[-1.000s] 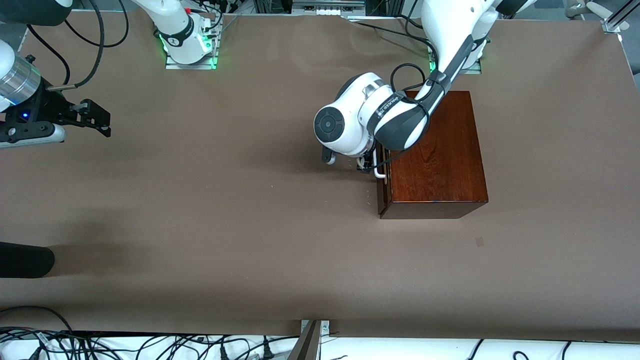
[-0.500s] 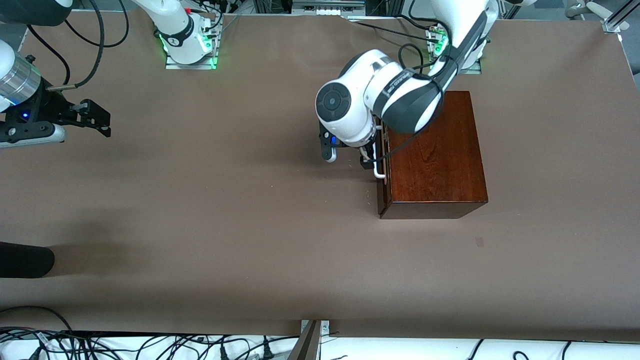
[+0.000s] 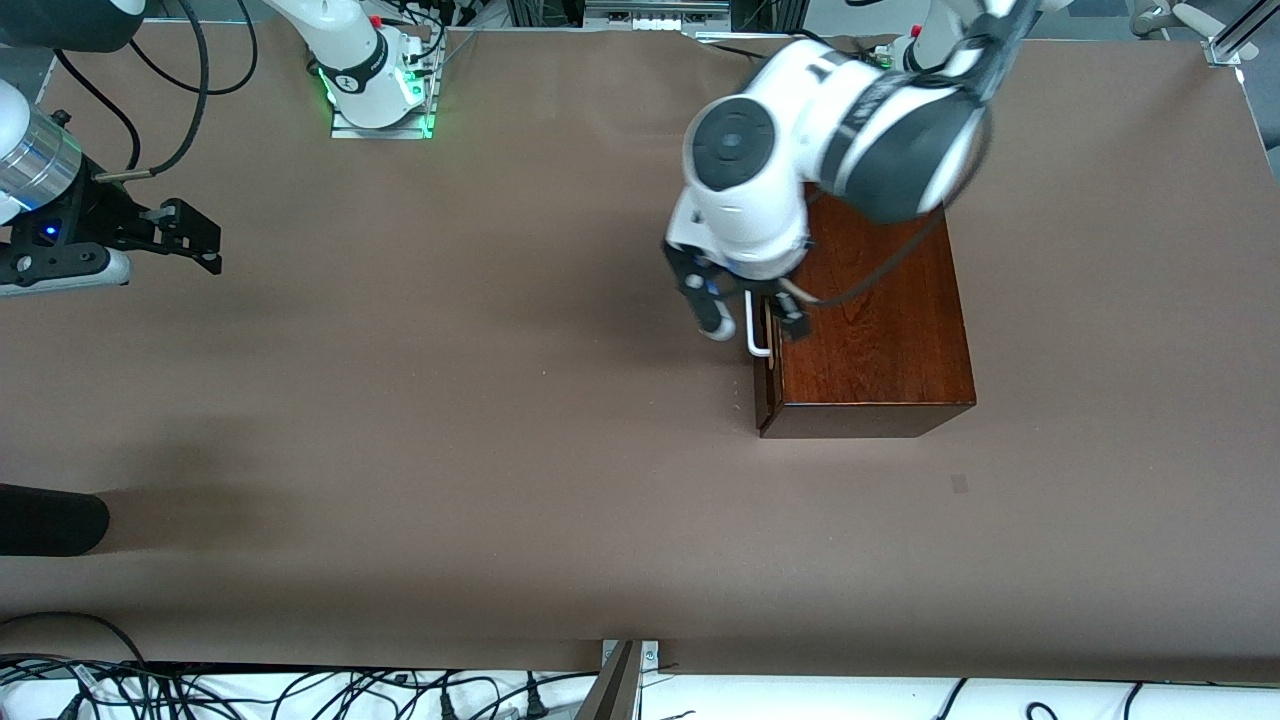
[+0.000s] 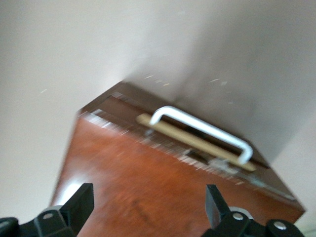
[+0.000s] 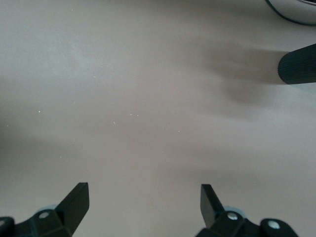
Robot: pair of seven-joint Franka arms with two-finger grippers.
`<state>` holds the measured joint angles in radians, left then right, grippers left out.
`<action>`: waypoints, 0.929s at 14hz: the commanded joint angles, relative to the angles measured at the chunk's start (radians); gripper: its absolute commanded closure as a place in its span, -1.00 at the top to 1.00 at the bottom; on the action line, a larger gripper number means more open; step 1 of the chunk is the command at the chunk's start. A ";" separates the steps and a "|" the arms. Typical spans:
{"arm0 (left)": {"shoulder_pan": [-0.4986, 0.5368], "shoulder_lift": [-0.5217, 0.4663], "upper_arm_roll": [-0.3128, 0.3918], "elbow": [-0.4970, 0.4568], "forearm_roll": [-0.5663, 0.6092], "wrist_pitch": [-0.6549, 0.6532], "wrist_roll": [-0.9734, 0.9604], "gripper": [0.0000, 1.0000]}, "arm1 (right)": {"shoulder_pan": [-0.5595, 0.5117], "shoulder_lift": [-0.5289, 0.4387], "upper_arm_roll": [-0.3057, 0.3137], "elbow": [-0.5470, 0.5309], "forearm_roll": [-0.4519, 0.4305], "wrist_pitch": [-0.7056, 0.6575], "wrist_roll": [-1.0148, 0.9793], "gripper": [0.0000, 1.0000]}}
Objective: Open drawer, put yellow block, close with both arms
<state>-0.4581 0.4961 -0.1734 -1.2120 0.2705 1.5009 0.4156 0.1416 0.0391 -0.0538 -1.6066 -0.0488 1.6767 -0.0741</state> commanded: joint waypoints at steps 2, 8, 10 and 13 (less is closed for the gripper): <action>0.054 -0.079 0.138 0.017 -0.061 0.018 -0.009 1.00 | -0.011 0.007 0.008 0.022 0.003 -0.018 0.008 1.00; 0.314 -0.352 0.149 -0.314 -0.295 0.209 -0.146 1.00 | -0.011 0.007 0.008 0.022 0.003 -0.018 0.008 1.00; 0.341 -0.408 0.149 -0.384 -0.307 0.206 -0.266 1.00 | -0.011 0.007 0.008 0.022 0.003 -0.018 0.008 1.00; 0.375 -0.458 0.149 -0.426 -0.307 0.200 -0.441 1.00 | -0.011 0.007 0.008 0.022 0.003 -0.018 0.008 1.00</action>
<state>-0.1004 0.1008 -0.0145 -1.5674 -0.0183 1.6732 0.0798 0.1414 0.0392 -0.0538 -1.6066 -0.0488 1.6767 -0.0741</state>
